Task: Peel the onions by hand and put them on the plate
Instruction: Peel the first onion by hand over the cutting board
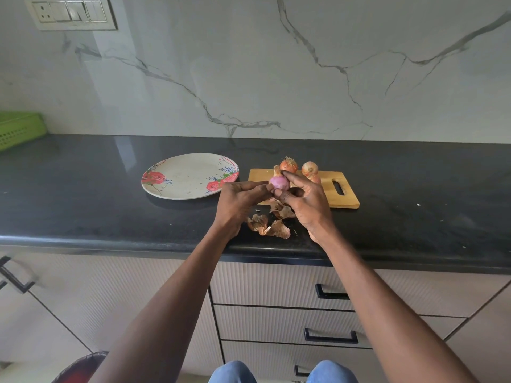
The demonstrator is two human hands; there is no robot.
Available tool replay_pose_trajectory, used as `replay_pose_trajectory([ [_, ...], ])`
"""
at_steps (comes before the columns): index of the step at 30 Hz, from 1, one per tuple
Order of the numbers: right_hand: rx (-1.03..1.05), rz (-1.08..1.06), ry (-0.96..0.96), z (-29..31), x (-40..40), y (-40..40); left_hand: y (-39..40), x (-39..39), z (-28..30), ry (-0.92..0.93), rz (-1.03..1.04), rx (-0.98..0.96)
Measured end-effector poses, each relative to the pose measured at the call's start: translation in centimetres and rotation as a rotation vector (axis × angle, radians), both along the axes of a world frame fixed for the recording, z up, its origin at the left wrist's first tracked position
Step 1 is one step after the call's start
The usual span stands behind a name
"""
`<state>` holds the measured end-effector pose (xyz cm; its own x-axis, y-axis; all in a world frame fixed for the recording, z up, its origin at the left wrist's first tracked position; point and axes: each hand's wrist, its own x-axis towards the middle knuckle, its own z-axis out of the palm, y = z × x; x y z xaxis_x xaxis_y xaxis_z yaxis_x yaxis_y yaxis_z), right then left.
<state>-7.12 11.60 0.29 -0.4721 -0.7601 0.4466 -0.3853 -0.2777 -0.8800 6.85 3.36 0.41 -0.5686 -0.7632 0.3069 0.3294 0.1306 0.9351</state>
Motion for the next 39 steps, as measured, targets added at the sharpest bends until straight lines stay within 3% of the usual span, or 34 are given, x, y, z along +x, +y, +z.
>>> replay_pose_trajectory([
  [20, 0.013, -0.048, 0.093, 0.19, 0.43, -0.14, 0.65, -0.28, 0.3, -0.07, 0.127, 0.012],
  [33, 0.034, -0.115, 0.255, -0.09, 0.12, -0.5, 0.06, -0.43, -0.45, -0.32, 0.295, -0.283],
  [39, 0.064, -0.064, 0.14, 0.06, 0.44, -0.12, 0.39, -0.37, -0.16, -0.342, 0.311, -0.321],
])
